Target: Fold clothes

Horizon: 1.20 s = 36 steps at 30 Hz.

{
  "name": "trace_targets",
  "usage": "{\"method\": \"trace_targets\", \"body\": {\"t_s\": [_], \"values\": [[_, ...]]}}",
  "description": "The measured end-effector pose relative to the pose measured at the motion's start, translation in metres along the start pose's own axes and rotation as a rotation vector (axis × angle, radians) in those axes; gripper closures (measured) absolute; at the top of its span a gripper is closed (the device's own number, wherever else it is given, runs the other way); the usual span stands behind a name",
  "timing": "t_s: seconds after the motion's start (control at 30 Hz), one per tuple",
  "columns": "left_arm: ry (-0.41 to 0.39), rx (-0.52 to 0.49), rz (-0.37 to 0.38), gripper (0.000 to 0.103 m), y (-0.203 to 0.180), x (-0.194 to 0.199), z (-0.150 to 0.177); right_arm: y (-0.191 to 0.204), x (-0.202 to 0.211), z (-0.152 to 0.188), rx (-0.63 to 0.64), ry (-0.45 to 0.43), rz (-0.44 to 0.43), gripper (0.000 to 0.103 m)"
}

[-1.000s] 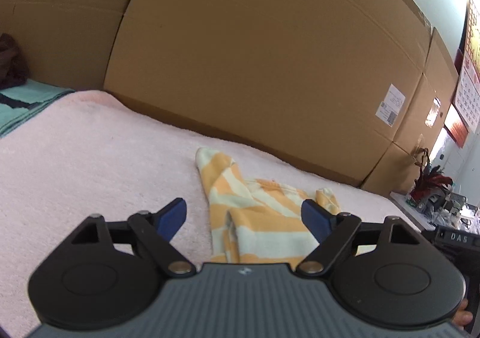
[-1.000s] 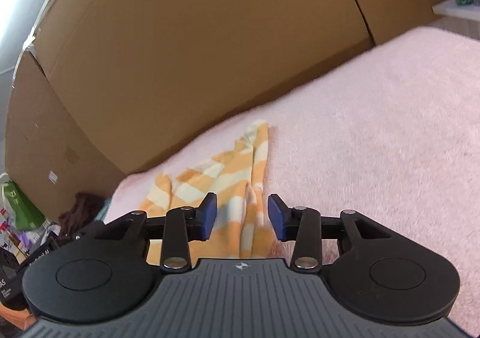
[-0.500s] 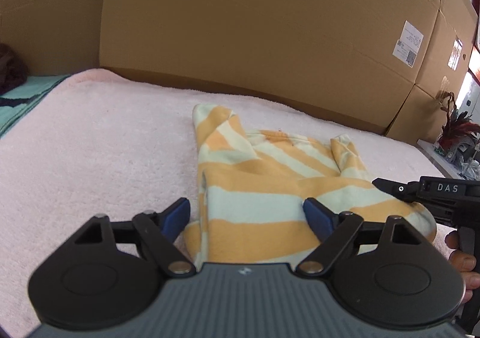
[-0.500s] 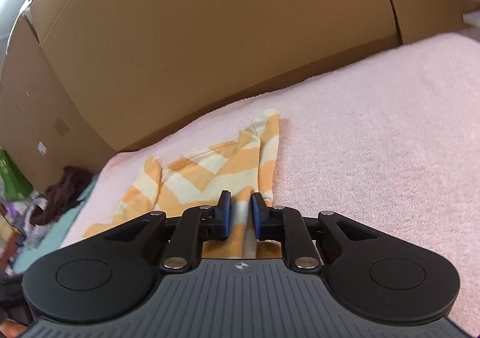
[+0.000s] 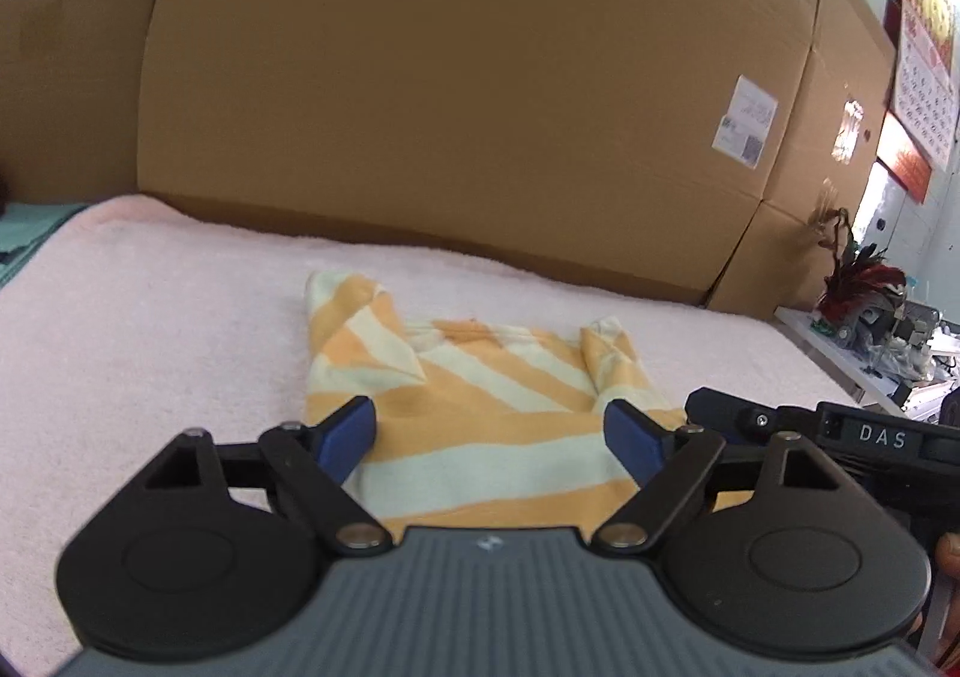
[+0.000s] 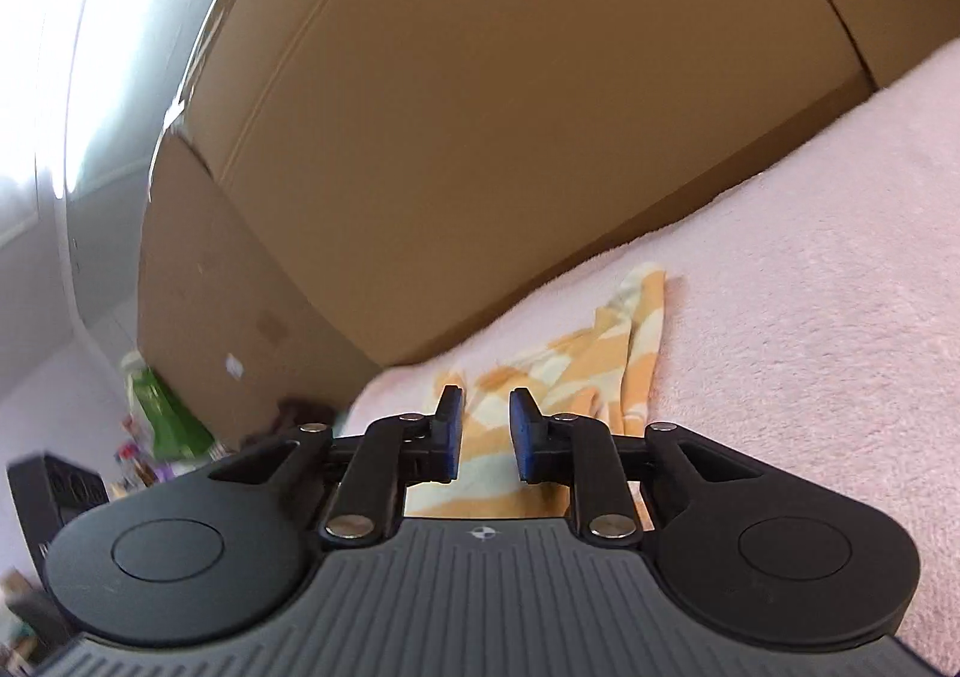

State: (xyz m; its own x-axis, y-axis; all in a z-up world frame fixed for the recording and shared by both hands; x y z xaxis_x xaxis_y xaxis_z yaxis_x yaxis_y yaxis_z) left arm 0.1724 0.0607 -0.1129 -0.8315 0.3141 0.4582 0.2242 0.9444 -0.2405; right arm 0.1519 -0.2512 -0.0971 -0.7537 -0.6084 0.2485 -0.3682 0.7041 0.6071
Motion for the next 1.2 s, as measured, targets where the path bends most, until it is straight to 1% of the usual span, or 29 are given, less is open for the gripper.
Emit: {"method": "trace_targets", "body": {"t_s": [0.03, 0.07, 0.1, 0.17, 0.2, 0.3, 0.37, 0.43, 0.53, 0.57, 0.63, 0.73, 0.83, 0.9, 0.93, 1.0, 1.03, 1.1, 1.13, 1.2], "values": [[0.019, -0.004, -0.018, 0.016, 0.004, -0.006, 0.004, 0.001, -0.006, 0.002, 0.018, 0.031, 0.044, 0.083], [0.021, -0.006, -0.023, 0.014, 0.007, -0.009, 0.006, -0.002, -0.01, 0.002, 0.01, 0.046, 0.075, 0.085], [0.026, 0.01, -0.014, 0.013, 0.009, -0.009, 0.004, -0.005, -0.011, 0.001, -0.007, 0.051, 0.08, 0.085], [0.045, -0.02, -0.026, 0.012, 0.008, -0.01, 0.007, -0.014, -0.01, 0.002, -0.053, 0.053, 0.099, 0.096], [0.05, -0.036, -0.034, 0.011, 0.007, -0.009, 0.009, -0.018, -0.009, 0.002, -0.077, 0.054, 0.111, 0.103], [0.056, -0.04, -0.035, 0.009, 0.007, -0.01, 0.011, -0.028, -0.009, 0.001, -0.147, 0.06, 0.092, 0.103], [0.061, -0.048, -0.028, 0.009, 0.009, -0.01, 0.008, -0.028, -0.008, 0.001, -0.147, 0.062, 0.092, 0.103], [0.049, -0.086, -0.045, 0.01, 0.012, -0.006, 0.0, -0.024, -0.008, 0.0, -0.117, 0.071, 0.104, 0.103], [0.003, -0.179, -0.102, 0.01, 0.024, -0.001, -0.017, -0.021, -0.005, -0.009, -0.082, 0.075, 0.13, 0.103], [0.003, -0.174, -0.1, 0.008, 0.032, -0.004, -0.023, -0.022, -0.005, -0.015, -0.073, 0.065, 0.147, 0.096], [0.019, -0.116, -0.073, 0.009, 0.052, -0.014, -0.033, -0.025, -0.003, -0.027, -0.038, 0.04, 0.185, 0.086], [0.042, -0.013, -0.047, 0.011, 0.081, -0.034, -0.042, -0.03, -0.015, -0.041, 0.01, 0.048, 0.222, 0.084], [0.082, -0.022, -0.009, 0.011, 0.087, -0.056, -0.042, -0.04, -0.034, -0.045, 0.011, 0.103, 0.229, 0.077], [0.126, 0.004, 0.059, 0.011, 0.088, -0.069, -0.037, -0.049, -0.047, -0.044, 0.014, 0.146, 0.256, 0.074], [0.139, 0.021, 0.092, 0.008, 0.089, -0.073, -0.036, -0.051, -0.052, -0.045, 0.015, 0.155, 0.249, 0.074], [0.128, 0.052, 0.155, 0.004, 0.092, -0.076, -0.038, -0.054, -0.058, -0.049, 0.004, 0.163, 0.208, 0.071], [0.125, 0.07, 0.188, 0.003, 0.093, -0.077, -0.038, -0.056, -0.062, -0.051, -0.013, 0.175, 0.181, 0.065], [0.122, 0.102, 0.251, 0.002, 0.097, -0.079, -0.039, -0.06, -0.067, -0.055, -0.056, 0.189, 0.131, 0.059], [0.12, 0.12, 0.27, 0.002, 0.099, -0.081, -0.04, -0.062, -0.071, -0.057, -0.073, 0.193, 0.11, 0.059], [0.12, 0.13, 0.285, 0.002, 0.1, -0.086, -0.042, -0.066, -0.08, -0.06, -0.077, 0.193, 0.083, 0.06]]}}
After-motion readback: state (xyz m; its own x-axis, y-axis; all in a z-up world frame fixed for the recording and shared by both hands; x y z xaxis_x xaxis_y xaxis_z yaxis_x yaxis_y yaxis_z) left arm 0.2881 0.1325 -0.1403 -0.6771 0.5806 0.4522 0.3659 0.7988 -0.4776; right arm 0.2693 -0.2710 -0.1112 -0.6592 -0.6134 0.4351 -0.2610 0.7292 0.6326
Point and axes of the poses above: each gripper's, at about its wrist camera, not at the fingertips, and x roughly against the way its jaws point, y to its left, z to its underside, the point moved 6 cm from there along -x, roughly the way its jaws point
